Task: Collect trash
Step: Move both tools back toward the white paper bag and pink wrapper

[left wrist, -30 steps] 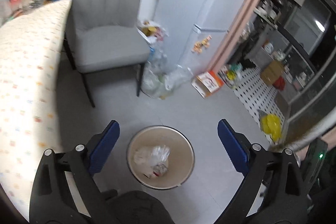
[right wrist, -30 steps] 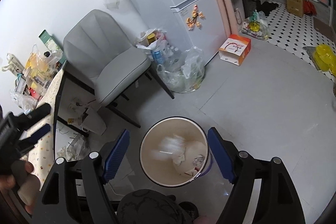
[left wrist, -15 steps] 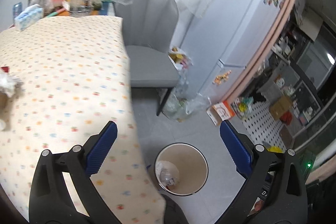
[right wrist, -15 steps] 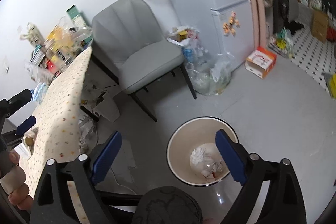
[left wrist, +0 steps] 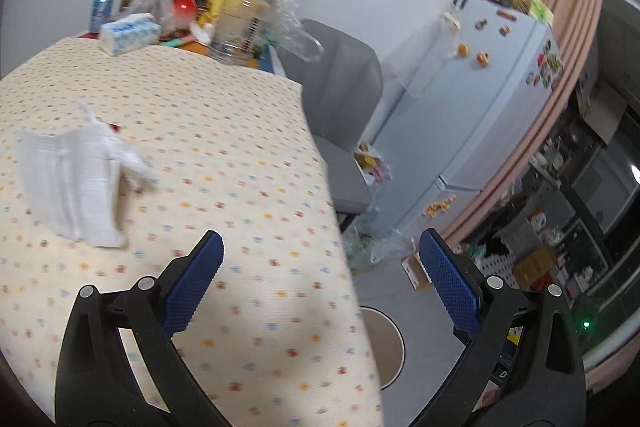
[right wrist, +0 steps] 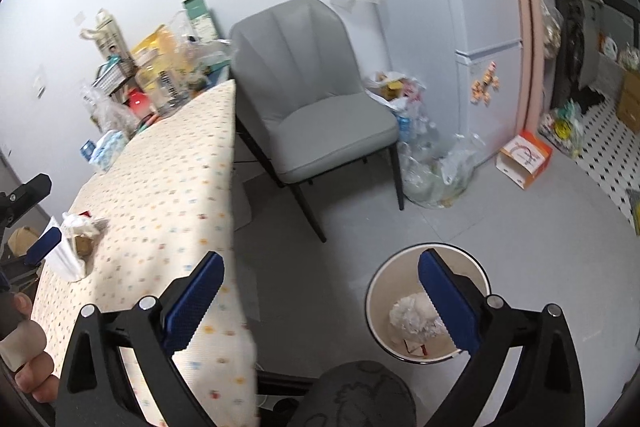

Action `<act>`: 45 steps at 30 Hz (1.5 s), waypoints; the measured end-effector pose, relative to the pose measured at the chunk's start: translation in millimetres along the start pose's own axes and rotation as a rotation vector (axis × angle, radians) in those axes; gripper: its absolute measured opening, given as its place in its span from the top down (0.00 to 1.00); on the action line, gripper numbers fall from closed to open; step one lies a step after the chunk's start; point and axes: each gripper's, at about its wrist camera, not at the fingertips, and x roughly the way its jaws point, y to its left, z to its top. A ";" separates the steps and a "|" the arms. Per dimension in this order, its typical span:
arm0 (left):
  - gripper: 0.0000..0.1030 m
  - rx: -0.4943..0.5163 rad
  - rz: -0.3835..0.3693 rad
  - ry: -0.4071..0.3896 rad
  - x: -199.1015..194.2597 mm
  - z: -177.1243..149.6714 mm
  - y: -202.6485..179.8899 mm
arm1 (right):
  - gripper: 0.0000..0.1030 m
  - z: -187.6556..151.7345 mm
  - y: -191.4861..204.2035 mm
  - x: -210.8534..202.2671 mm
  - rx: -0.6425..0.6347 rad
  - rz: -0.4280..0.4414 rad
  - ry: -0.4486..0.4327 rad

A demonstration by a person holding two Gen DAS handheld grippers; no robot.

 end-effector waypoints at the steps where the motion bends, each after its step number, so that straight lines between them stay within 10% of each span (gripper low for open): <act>1: 0.06 -0.007 0.006 -0.007 -4.4 0.9 6.6 | 0.07 0.0 6.5 -1.3 -0.008 0.005 -0.002; 32: 0.06 -0.196 0.207 -0.159 -104.6 -0.1 163.6 | 0.08 -15.9 174.3 -6.5 -0.251 0.227 0.011; 45: 0.06 -0.277 0.254 -0.168 -116.2 -3.0 216.9 | 0.27 -26.8 252.1 24.3 -0.354 0.341 0.092</act>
